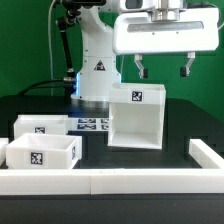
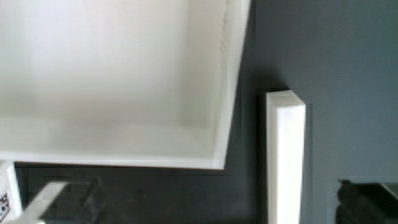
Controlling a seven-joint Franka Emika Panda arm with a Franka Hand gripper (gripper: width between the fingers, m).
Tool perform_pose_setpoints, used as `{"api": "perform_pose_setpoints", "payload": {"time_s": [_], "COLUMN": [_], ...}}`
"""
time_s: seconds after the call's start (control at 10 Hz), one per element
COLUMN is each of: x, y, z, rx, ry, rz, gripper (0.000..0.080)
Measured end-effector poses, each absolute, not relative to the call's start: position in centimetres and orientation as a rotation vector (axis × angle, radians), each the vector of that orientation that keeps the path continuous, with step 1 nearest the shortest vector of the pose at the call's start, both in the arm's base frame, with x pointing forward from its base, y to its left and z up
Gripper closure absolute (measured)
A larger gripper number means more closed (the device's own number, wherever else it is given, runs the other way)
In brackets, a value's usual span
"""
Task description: Assemble drawer
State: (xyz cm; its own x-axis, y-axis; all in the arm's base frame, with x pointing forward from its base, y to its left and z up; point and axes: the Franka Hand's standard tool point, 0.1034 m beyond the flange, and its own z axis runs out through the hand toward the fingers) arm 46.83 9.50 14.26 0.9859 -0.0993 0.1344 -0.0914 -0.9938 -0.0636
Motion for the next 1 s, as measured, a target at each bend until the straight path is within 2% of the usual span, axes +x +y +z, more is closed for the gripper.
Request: {"api": "perform_pose_setpoints", "payload": {"time_s": [0.3,0.5,0.7,1.0], "x": [44.0,42.5,41.8,42.3], "y": [9.9,10.0,10.1,10.8], "z": [12.8,11.2,10.1,10.3], "rx": [-3.078,-3.079,-3.079,-3.078], "ry": [0.318,0.383,0.374,0.35], "rz": [-0.129,-0.063,-0.065,-0.076], "gripper": [0.015,0.015,0.015,0.015]}}
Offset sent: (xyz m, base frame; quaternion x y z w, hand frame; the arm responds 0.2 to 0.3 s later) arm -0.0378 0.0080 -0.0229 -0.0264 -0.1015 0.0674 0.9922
